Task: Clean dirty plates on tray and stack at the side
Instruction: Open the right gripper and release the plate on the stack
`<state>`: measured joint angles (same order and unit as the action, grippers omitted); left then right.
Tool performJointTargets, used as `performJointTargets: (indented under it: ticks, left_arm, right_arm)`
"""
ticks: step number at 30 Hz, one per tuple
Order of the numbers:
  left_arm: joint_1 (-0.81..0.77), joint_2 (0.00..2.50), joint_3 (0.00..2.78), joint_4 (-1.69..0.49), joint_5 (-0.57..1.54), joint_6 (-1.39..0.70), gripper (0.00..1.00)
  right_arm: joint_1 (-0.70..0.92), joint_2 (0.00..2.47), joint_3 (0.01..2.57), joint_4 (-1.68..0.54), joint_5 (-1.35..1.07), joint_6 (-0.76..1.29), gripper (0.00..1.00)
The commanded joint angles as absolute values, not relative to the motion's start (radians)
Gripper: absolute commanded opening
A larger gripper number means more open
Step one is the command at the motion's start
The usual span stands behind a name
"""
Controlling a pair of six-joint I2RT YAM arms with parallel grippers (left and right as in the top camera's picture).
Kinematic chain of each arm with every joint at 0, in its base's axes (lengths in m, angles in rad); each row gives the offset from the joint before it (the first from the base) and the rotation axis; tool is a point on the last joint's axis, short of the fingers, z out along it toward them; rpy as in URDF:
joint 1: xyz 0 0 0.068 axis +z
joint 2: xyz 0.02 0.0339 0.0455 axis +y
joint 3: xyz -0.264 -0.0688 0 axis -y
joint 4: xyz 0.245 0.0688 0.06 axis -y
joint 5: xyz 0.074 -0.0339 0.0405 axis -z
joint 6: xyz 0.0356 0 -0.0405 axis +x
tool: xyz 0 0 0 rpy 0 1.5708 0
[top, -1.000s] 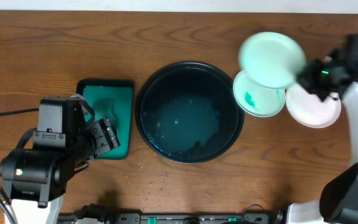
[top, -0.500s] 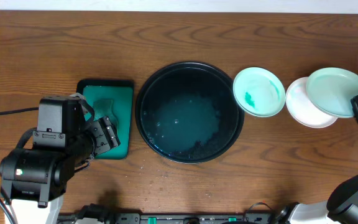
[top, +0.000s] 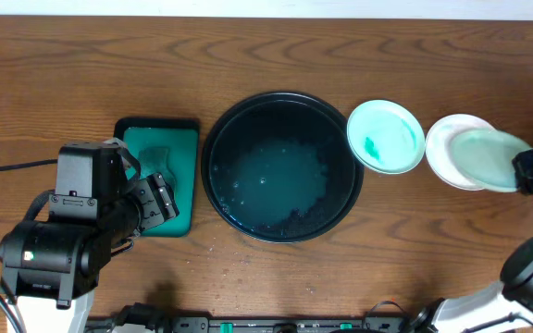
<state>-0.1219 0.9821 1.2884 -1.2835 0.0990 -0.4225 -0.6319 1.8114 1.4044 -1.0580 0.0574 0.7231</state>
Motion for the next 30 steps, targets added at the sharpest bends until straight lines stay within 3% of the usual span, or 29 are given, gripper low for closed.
performJointTargets:
  ticks: [1,7,15,30]
  left_arm:
    - [-0.126,0.986,1.279,-1.285,0.097,-0.432,0.79]
    - [-0.126,0.986,1.279,-1.281,0.097,-0.432,0.79]
    - [-0.126,0.988,1.279,-1.268,0.097,-0.432,0.79]
    - [-0.126,1.032,1.279,-1.269,0.097,-0.432,0.79]
  right_arm:
    - [-0.625,1.872,1.396,-1.060,0.070,0.717,0.01]
    - [-0.589,1.912,1.396,-1.022,0.016,0.630,0.01]
    - [-0.507,1.910,1.397,-0.983,-0.033,0.532,0.39]
    - [-0.354,1.696,1.401,-0.912,-0.110,0.394,0.45]
